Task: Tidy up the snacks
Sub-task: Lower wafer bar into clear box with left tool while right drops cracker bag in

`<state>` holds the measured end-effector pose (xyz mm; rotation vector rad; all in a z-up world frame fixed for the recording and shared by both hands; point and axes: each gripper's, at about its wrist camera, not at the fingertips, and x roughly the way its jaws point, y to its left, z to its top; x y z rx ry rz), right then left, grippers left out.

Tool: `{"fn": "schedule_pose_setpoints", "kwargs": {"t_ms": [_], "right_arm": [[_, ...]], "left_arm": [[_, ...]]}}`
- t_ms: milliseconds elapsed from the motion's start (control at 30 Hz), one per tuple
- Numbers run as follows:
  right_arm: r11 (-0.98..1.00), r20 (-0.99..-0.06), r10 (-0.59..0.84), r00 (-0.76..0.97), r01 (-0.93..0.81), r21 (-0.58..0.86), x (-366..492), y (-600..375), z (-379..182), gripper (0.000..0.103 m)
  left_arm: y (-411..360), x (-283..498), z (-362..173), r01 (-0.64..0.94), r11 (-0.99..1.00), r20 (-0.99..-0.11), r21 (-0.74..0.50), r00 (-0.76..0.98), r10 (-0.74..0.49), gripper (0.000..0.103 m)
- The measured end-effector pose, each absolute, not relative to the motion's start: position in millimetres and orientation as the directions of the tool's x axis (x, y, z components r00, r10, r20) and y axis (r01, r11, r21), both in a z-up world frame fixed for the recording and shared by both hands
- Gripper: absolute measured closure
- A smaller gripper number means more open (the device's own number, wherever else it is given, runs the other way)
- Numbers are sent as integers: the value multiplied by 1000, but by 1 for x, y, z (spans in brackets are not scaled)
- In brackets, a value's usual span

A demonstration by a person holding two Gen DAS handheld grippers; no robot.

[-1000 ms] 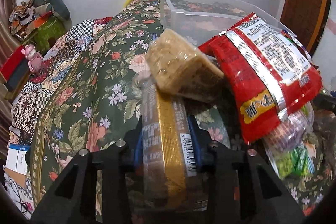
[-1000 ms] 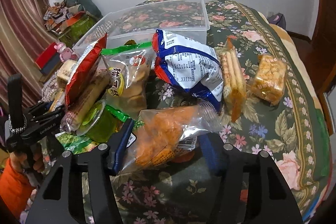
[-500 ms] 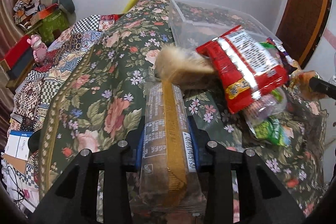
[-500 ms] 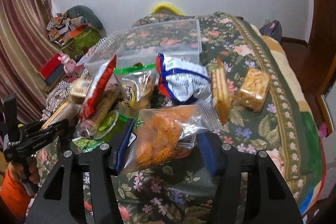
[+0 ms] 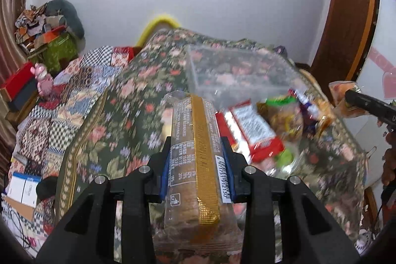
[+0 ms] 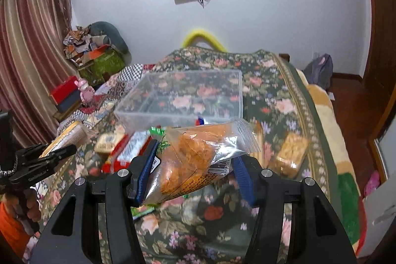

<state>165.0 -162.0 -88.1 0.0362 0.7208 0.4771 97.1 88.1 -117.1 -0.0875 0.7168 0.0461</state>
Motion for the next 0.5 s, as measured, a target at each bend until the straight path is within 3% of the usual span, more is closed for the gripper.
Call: {"fn": "schedule_pose_setpoints", "kwargs": {"t_ms": [500], "right_arm": [[900, -581, 418, 698, -408, 157, 217, -146, -71, 49]], "left_arm": [[74, 177, -85, -21, 995, -610, -100, 791, -45, 68]]}}
